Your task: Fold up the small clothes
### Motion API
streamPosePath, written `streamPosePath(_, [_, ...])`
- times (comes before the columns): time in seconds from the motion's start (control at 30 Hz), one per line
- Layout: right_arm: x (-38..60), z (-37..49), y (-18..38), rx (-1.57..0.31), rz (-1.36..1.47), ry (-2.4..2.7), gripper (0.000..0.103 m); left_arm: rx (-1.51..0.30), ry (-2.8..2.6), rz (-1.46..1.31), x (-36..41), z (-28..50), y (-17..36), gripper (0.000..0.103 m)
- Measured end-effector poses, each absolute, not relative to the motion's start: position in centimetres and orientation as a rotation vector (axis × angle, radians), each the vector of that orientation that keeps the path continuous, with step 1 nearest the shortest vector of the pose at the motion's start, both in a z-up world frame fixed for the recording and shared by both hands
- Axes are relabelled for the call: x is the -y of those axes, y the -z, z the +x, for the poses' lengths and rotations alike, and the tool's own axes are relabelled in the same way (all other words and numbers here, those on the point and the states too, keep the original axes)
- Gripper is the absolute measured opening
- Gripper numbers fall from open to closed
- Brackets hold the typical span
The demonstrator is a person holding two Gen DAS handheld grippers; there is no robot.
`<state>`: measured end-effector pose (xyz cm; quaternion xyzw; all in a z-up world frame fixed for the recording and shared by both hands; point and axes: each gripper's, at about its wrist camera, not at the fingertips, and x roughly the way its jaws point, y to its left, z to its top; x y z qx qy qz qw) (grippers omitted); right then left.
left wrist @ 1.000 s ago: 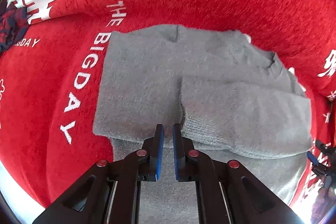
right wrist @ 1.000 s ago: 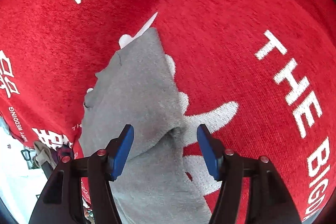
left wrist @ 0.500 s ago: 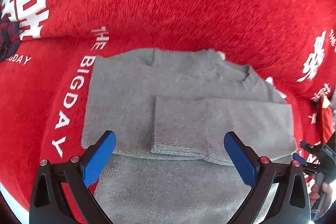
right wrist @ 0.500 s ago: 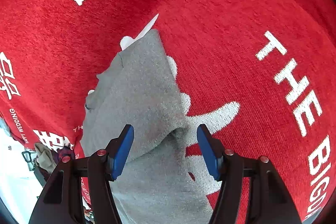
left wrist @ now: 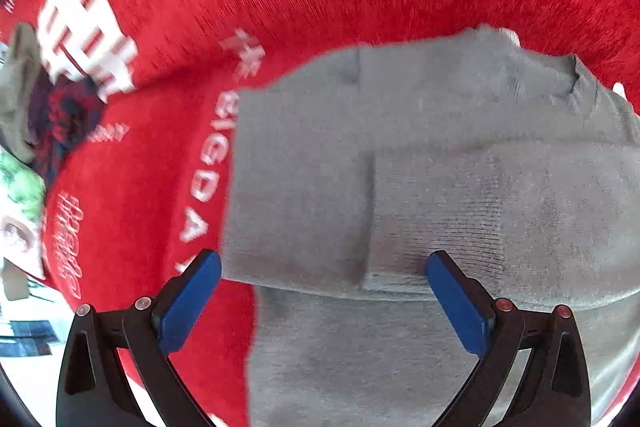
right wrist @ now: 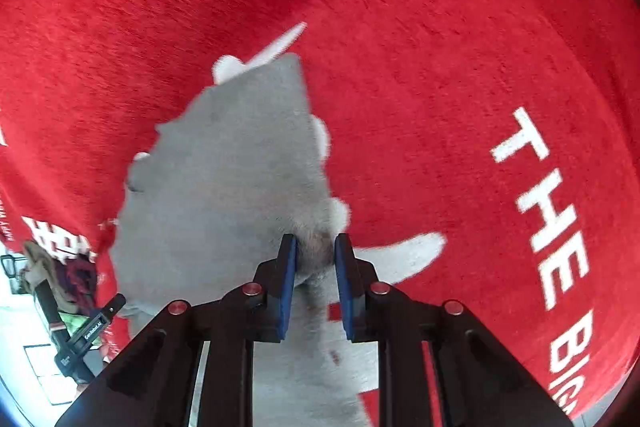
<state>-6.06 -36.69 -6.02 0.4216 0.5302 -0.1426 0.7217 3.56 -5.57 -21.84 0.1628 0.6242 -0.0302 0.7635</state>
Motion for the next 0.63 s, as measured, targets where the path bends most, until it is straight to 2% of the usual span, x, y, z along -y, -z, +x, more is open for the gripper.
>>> streamPosePath(0.13, [36.5, -6.6, 4.6, -1.138, 0.916, 0.335, 0.022, -1.276, 0.14, 0.213, 5.5, 3.7, 22.6, 0.103])
streamPosePath(0.2, [35.8, -6.8, 3.4, -1.102, 0.901, 0.301, 0.028, -1.227, 0.194, 0.147, 5.6, 3.4, 22.4, 0.103])
streamPosePath(0.27, [34.5, -6.7, 2.4, -1.081, 0.916, 0.233, 0.061, -1.218, 0.23, 0.121, 6.0, 3.4, 22.8, 0.103])
streamPosePath(0.3, [33.7, -6.5, 2.1, -1.08, 0.931, 0.191, 0.063, -1.199, 0.242, 0.116, 6.1, 3.6, 22.7, 0.103])
streamPosePath(0.43, [28.4, -4.6, 2.9, -1.129, 1.044, -0.018, 0.063, -1.08, 0.323, 0.071, 6.4, 3.1, 22.1, 0.103])
streamPosePath(0.63, [20.8, -1.5, 7.8, -1.179, 1.28, -0.136, 0.063, -1.14, 0.369, 0.097, 7.8, 4.6, 24.6, 0.103])
